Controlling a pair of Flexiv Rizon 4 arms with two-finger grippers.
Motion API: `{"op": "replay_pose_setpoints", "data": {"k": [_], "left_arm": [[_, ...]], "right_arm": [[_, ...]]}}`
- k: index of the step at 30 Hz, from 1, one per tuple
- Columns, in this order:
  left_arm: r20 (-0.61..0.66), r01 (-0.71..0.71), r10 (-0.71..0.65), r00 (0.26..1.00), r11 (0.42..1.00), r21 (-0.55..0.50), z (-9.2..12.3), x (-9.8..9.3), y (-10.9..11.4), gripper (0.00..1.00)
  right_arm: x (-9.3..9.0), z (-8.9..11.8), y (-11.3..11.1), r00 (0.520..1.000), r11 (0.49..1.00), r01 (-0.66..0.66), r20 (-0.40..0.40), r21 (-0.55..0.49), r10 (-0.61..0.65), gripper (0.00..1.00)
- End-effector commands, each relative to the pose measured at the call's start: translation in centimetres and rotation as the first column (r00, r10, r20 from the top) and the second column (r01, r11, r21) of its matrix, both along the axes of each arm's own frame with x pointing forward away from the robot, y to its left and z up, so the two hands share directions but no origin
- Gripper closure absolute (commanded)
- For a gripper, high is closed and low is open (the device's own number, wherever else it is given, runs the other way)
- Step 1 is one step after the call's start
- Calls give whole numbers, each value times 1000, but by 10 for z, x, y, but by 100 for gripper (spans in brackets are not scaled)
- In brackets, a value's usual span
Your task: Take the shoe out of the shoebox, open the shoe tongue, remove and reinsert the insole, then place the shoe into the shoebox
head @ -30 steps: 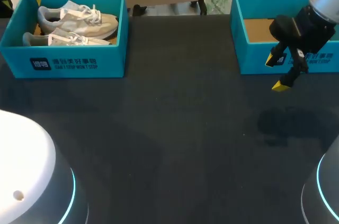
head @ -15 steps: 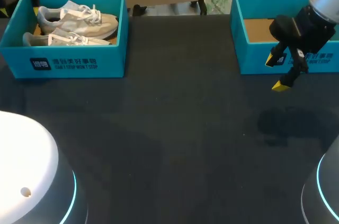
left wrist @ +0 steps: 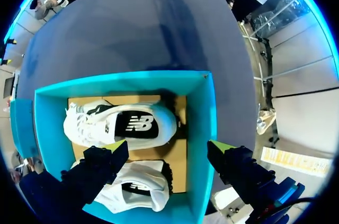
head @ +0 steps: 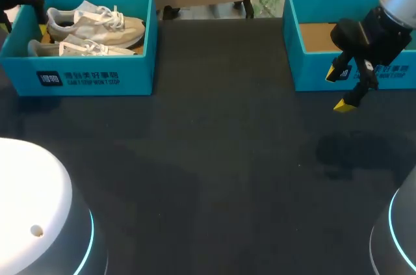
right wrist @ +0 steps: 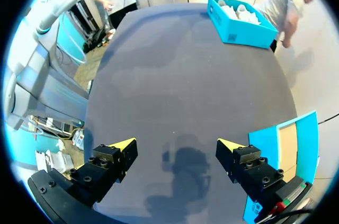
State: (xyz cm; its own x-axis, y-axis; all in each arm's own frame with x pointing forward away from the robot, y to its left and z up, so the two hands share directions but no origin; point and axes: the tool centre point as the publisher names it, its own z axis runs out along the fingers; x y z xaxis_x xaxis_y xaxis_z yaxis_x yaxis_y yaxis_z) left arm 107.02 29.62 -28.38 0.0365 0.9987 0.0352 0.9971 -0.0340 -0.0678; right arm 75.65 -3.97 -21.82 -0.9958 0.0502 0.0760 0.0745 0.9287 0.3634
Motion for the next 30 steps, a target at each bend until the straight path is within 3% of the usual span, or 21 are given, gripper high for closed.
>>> {"op": "replay_pose_setpoints", "data": {"k": [1, 5, 7, 12, 15, 16, 18, 30], "left_arm": [[38, 21, -21, 999, 1000, -6, -3, -10, 1, 9], [29, 44, -44, 999, 999, -13, -9, -14, 1, 11], [24, 46, -46, 999, 999, -14, -11, -15, 1, 25], [15, 62, -62, 998, 998, -16, -17, -17, 0, 27], [9, 77, -77, 997, 997, -15, -22, -18, -1, 38], [12, 79, -78, 997, 997, -16, -23, -18, -2, 47], [11, 89, -88, 996, 996, -17, -28, -19, -2, 50], [36, 108, -108, 994, 994, -3, -46, -26, -2, 51]], "right_arm": [[0, -1, 0, 1000, 1000, 0, 0, -2, 0, 0], [0, -1, 0, 1000, 1000, 0, 0, -2, 0, 0], [0, -1, 0, 1000, 1000, 0, 0, -2, 0, 0], [0, -1, 0, 1000, 1000, 0, 0, -2, 0, 0], [0, -1, 0, 1000, 1000, 0, 0, -2, 0, 0], [0, -1, 0, 1000, 1000, 0, 0, -2, 0, 0], [0, -1, 0, 1000, 1000, 0, 0, -2, 0, 0], [0, -1, 0, 1000, 1000, 0, 0, -2, 0, 0]]}}
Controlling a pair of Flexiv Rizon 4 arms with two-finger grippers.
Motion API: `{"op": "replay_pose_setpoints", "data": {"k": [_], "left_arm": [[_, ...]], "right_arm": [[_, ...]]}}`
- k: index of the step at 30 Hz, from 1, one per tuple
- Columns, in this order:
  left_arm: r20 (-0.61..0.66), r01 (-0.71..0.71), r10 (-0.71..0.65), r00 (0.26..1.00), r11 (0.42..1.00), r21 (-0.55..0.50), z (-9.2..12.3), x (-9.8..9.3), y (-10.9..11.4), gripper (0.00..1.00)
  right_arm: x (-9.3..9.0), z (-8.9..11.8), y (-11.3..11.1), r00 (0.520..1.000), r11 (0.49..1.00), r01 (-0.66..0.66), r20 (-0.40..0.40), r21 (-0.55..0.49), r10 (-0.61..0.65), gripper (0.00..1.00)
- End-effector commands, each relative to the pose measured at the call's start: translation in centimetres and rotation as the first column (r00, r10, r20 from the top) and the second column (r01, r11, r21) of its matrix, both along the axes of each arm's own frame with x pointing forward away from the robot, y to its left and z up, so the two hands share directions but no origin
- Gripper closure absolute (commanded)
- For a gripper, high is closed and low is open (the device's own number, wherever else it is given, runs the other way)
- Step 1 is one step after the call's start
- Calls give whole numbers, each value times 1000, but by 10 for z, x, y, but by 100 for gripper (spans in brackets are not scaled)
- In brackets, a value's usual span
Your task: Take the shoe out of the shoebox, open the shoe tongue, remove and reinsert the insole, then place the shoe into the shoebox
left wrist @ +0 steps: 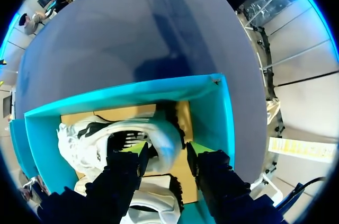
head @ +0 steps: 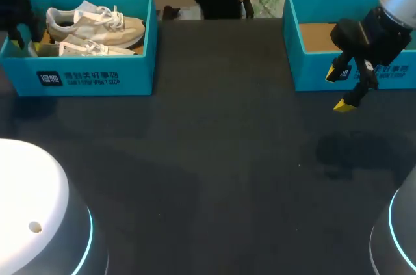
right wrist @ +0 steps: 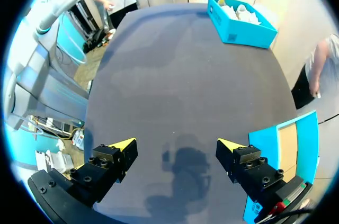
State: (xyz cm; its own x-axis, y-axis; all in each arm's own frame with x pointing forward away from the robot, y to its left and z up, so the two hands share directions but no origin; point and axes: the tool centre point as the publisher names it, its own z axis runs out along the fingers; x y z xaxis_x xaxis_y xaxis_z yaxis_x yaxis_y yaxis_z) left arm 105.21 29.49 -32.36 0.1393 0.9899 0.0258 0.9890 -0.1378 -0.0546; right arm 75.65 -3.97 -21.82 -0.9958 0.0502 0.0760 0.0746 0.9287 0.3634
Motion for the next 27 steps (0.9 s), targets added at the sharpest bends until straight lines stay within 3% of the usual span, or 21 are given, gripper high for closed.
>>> {"op": "replay_pose_setpoints", "data": {"k": [1, 20, 27], "left_arm": [[30, 2, -3, 1000, 1000, 6, -7, -7, -1, 51], [51, -32, 32, 998, 999, 6, -36, 1, -1, 51], [35, -51, 49, 998, 998, 29, -50, 8, -1, 41]], "right_arm": [[0, -1, 0, 1000, 1000, 0, 0, -2, 0, 0], [0, -1, 0, 1000, 1000, 0, 0, -2, 0, 0], [0, -1, 0, 1000, 1000, 0, 0, -2, 0, 0]]}}
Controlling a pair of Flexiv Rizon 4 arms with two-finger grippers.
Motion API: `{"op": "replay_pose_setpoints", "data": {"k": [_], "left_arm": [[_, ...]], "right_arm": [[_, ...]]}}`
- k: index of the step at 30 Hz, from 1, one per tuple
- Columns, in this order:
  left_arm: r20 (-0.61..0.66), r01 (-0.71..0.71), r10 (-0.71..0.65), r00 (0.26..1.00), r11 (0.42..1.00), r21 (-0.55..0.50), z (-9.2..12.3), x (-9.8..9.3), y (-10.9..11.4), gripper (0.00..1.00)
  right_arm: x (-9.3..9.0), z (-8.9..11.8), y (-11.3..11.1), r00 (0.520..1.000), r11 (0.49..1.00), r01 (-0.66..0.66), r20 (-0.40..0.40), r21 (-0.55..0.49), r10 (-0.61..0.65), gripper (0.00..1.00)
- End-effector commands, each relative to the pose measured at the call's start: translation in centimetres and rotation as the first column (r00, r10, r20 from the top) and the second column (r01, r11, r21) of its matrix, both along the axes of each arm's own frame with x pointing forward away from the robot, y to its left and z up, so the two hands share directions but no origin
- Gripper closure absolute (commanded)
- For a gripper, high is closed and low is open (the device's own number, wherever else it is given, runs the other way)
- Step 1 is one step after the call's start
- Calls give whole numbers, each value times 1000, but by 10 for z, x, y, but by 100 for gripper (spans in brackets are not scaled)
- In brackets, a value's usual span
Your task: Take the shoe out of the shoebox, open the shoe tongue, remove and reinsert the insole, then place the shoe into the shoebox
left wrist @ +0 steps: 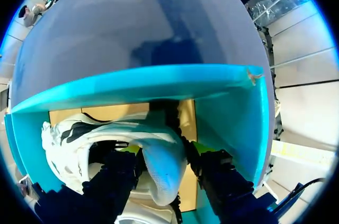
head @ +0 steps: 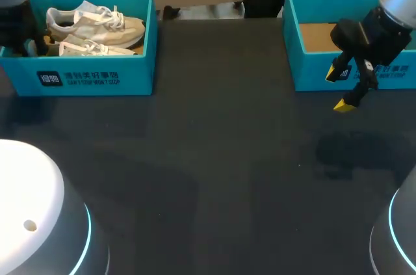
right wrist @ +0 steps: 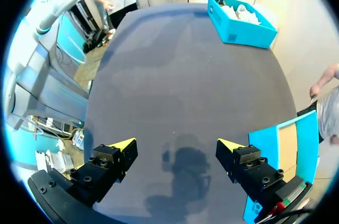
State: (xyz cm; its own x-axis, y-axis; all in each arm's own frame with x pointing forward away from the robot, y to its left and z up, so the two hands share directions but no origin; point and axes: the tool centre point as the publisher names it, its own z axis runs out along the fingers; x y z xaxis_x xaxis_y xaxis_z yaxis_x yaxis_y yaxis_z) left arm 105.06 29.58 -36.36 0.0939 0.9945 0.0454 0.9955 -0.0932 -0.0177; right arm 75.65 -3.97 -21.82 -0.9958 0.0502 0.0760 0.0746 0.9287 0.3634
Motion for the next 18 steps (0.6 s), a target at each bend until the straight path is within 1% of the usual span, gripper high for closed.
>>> {"op": "replay_pose_setpoints", "data": {"k": [1, 5, 7, 8, 10, 11, 12, 13, 14, 15, 16, 18], "left_arm": [[-10, -8, 8, 1000, 1000, 16, -12, 10, -2, 42], [-20, -18, 19, 1000, 1000, 21, -17, 13, 0, 44], [-27, -20, 21, 999, 1000, 23, -18, 14, 0, 51], [-27, -21, 22, 999, 999, 24, -19, 14, 0, 52], [-28, -22, 23, 999, 999, 26, -19, 14, 0, 57], [-31, -21, 22, 999, 999, 28, -19, 13, 1, 61], [-32, -21, 22, 999, 999, 31, -18, 13, 1, 63], [-32, -19, 20, 999, 999, 33, -18, 13, 1, 66], [-33, -14, 15, 999, 999, 39, -18, 12, 2, 78], [-32, -14, 15, 999, 999, 40, -17, 12, 2, 86], [-34, -11, 12, 999, 999, 41, -16, 11, 3, 98], [-35, -6, 8, 999, 999, 45, -15, 11, 4, 100]], "right_arm": [[0, -1, 0, 1000, 1000, 0, 0, -2, 0, 0], [0, -1, 0, 1000, 1000, 0, 0, -2, 0, 0], [0, -1, 0, 1000, 1000, 0, 0, -2, 0, 0], [0, -1, 0, 1000, 1000, 0, 0, -2, 0, 0], [0, -1, 0, 1000, 1000, 0, 0, -2, 0, 0], [0, -1, 0, 1000, 1000, 0, 0, -2, 0, 0], [0, -1, 0, 1000, 1000, 0, 0, -2, 0, 0], [0, -1, 0, 1000, 1000, 0, 0, -2, 0, 0], [0, -1, 0, 1000, 1000, 0, 0, -2, 0, 0], [0, -1, 0, 1000, 1000, 0, 0, -2, 0, 0], [0, -1, 0, 1000, 1000, 0, 0, -2, 0, 0], [0, -1, 0, 1000, 1000, 0, 0, -2, 0, 0]]}}
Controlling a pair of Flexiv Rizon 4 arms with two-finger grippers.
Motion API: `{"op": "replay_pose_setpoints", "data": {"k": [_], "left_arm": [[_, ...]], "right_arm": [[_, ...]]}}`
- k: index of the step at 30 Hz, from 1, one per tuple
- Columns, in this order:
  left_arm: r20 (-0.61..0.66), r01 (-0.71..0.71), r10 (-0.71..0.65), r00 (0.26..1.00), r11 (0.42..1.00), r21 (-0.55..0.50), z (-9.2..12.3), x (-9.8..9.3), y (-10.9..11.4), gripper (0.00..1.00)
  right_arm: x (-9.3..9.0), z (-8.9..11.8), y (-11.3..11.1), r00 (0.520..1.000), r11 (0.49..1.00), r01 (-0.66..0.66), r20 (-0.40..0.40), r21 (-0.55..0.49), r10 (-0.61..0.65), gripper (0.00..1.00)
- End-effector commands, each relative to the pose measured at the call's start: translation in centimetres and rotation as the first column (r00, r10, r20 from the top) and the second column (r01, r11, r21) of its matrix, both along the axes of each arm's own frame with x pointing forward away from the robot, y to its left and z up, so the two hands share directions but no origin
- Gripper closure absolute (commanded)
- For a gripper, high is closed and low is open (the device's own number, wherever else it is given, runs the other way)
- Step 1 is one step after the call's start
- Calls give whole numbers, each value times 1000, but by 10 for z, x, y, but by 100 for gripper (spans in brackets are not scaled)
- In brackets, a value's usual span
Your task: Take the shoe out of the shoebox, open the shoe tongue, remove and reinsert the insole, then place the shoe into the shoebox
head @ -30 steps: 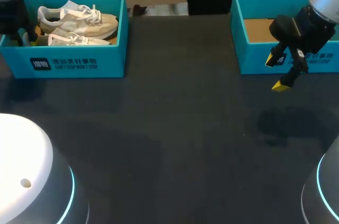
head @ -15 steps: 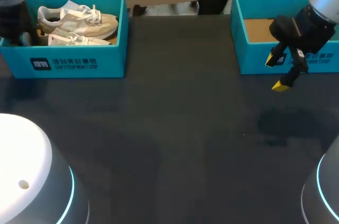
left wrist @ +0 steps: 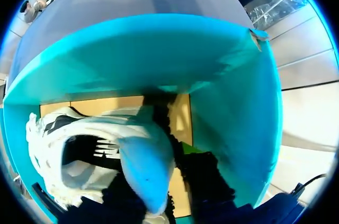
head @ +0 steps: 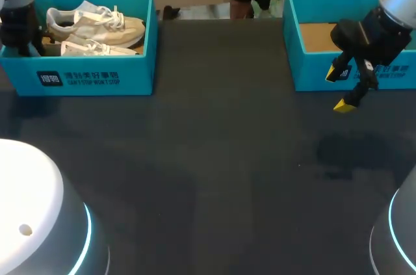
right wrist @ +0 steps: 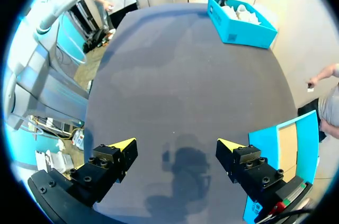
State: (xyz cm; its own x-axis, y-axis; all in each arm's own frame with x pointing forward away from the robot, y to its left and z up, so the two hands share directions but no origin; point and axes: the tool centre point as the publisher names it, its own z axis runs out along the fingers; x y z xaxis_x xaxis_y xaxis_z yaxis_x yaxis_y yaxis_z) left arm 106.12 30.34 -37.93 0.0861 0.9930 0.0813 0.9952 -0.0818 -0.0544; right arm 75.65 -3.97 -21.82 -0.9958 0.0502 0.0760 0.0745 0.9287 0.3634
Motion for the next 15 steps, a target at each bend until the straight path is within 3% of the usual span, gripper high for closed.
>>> {"op": "replay_pose_setpoints", "data": {"k": [1, 7, 15], "left_arm": [[-3, 5, -5, 1000, 1000, 9, 2, 0, -3, 100], [-41, 37, -36, 999, 999, 39, 15, -2, 0, 100], [-56, 32, -29, 998, 998, 53, 51, -2, 5, 100]], "right_arm": [[0, -1, 0, 1000, 1000, 0, 0, -2, 0, 0], [0, -1, 0, 1000, 1000, 0, 0, -2, 0, 0], [0, -1, 0, 1000, 1000, 0, 0, -2, 0, 0]]}}
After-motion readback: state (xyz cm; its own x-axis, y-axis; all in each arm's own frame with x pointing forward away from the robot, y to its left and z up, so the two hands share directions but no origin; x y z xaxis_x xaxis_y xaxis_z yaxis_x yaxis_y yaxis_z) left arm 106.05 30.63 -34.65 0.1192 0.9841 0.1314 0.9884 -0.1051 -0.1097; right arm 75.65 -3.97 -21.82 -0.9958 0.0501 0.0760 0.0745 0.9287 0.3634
